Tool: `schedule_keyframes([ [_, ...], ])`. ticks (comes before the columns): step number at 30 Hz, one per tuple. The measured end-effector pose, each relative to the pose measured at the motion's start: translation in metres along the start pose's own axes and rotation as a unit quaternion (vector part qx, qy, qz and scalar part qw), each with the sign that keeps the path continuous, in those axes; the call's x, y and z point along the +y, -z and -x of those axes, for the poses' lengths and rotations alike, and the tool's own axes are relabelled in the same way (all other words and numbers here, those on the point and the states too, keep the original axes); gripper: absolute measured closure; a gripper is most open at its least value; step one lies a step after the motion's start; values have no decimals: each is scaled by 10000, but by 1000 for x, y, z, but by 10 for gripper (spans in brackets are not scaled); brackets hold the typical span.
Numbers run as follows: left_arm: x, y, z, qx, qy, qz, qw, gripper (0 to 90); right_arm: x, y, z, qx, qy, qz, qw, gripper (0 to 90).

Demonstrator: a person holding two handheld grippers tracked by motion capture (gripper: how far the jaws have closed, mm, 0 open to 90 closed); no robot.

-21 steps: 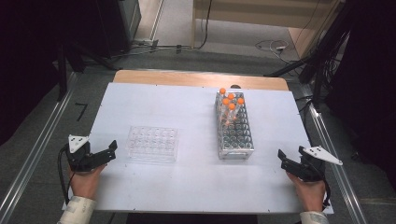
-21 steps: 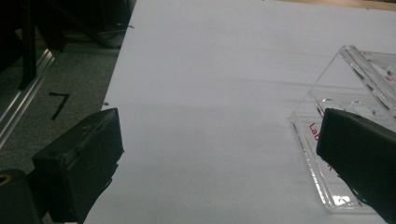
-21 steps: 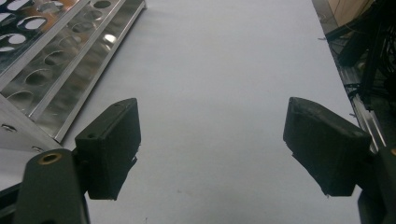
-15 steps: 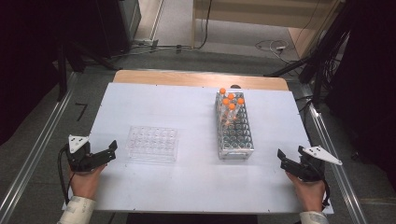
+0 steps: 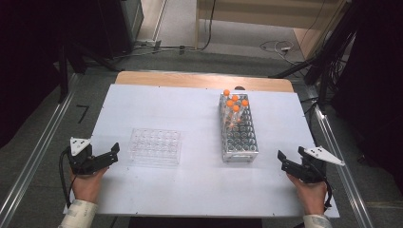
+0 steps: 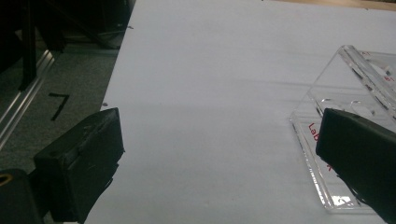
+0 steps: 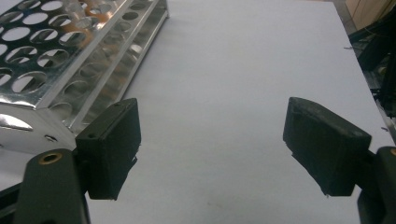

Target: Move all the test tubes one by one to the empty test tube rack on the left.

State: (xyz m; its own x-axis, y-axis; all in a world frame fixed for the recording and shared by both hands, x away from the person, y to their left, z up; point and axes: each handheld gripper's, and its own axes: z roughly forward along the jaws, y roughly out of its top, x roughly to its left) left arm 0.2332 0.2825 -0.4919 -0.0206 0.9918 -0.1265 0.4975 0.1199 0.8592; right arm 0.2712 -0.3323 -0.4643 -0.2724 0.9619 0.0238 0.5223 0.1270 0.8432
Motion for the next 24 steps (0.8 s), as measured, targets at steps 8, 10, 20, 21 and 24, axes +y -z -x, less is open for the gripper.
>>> schedule_keyframes([
  [8, 0, 0, 0, 18, 2, 6, 10000, 13, 4, -2, -4, 62, 48, 28, 10000, 179],
  [10, 0, 0, 1, 11, -6, 13, 10000, 13, 5, -3, -5, 73, 45, 35, 10000, 180],
  [20, 0, 1, 2, 30, 0, 36, 10000, 13, 13, -9, -7, 184, 36, 39, 9998, 184],
  [21, 0, 1, 2, 32, -6, 35, 10000, 13, 14, -9, -8, 189, 46, 47, 9998, 184],
  [24, -1, 1, 1, 51, -2, 17, 10000, 13, 16, -12, -10, 199, 82, 34, 9998, 184],
])
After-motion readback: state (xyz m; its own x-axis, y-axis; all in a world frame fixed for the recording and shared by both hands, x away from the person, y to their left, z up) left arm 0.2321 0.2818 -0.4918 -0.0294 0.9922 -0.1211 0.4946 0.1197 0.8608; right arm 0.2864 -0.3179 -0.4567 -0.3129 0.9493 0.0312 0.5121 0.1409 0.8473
